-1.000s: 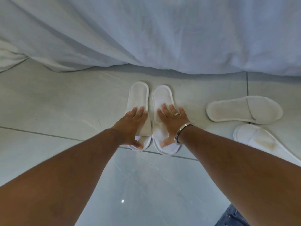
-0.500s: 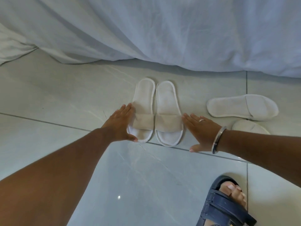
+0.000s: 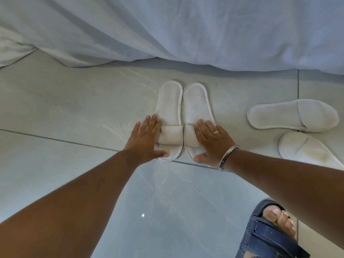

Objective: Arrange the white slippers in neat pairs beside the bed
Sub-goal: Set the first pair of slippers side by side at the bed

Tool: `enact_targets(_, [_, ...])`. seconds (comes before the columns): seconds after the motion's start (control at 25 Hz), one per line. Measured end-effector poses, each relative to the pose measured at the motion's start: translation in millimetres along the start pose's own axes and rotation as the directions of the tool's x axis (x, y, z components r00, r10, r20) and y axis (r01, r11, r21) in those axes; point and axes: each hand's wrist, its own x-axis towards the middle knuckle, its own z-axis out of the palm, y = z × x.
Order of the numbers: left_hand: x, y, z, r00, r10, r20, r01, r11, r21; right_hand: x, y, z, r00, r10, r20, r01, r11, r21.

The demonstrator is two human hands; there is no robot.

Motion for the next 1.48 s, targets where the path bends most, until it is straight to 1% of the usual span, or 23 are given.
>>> enact_targets(0.16, [7, 1, -6, 0.996, 0.089, 0.025, -0.09, 0.995, 0.034, 1, -2, 2, 0.999, 0.032, -0.012, -0.031, 0.998, 0.047])
enact_targets(0.36, [15, -6, -14, 0.988, 0.146, 0.051, -0.15, 0.984, 0.097, -2, -20, 10, 0.988, 0.14, -0.059, -0.131, 0.982, 0.137])
enact_targets(0.68, [14, -12, -14, 0.97, 0.221, 0.096, -0.235, 0.955, 0.179, -8, -33, 16, 0.982, 0.168, -0.083, -0.156, 0.978, 0.137])
enact_targets(1.0, [-4, -10, -4, 0.977, 0.185, 0.103, -0.199, 0.968, 0.15, -5, -30, 15, 0.986, 0.146, -0.076, -0.138, 0.984, 0.109])
enact_targets(1.16, [1, -11, -6, 0.978, 0.18, 0.101, -0.192, 0.973, 0.13, -1, -25, 11, 0.987, 0.132, -0.091, -0.124, 0.988, 0.087])
enact_targets(1.36, [0, -9, -7, 0.98, 0.152, 0.128, -0.168, 0.978, 0.125, 5, -30, 10, 0.989, 0.117, -0.088, -0.112, 0.991, 0.067])
enact_targets(1.48, [-1, -8, -7, 0.979, 0.136, 0.151, -0.15, 0.985, 0.086, 6, -30, 12, 0.989, 0.117, -0.085, -0.112, 0.991, 0.068])
